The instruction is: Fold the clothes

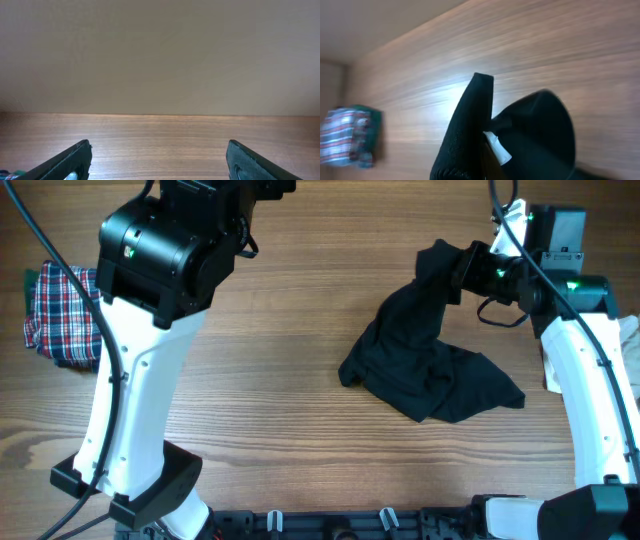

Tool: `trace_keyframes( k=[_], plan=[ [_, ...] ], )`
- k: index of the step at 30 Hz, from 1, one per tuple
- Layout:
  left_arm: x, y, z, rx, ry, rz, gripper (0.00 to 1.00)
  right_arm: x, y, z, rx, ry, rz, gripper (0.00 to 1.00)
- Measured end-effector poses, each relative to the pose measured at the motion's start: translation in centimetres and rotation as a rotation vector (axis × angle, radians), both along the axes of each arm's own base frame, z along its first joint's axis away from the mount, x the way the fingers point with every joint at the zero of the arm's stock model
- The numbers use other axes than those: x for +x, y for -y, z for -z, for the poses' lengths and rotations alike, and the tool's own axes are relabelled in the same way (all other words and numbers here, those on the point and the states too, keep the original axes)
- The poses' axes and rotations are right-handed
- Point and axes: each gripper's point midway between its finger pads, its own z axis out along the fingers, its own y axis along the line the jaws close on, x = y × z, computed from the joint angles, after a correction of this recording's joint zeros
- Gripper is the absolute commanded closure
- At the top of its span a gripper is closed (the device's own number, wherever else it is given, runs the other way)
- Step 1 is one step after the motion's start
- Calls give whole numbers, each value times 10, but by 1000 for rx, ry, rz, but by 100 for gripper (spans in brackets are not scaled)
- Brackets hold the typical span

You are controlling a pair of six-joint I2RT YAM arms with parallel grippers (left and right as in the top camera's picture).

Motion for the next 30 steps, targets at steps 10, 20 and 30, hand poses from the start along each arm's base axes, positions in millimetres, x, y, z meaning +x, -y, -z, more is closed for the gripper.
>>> trace_keyframes(
  k=[10,20,30],
  plan=[
    [-1,0,1,3,-7,0,10,-24,-20,-146,-345,249,-152,96],
    [-1,0,2,3,-7,0,8,-93,-28,-319,-429,758,-263,96],
    [-15,30,26,-47,-130,180,1,-83,-26,-313,-457,739,-260,96]
  ],
)
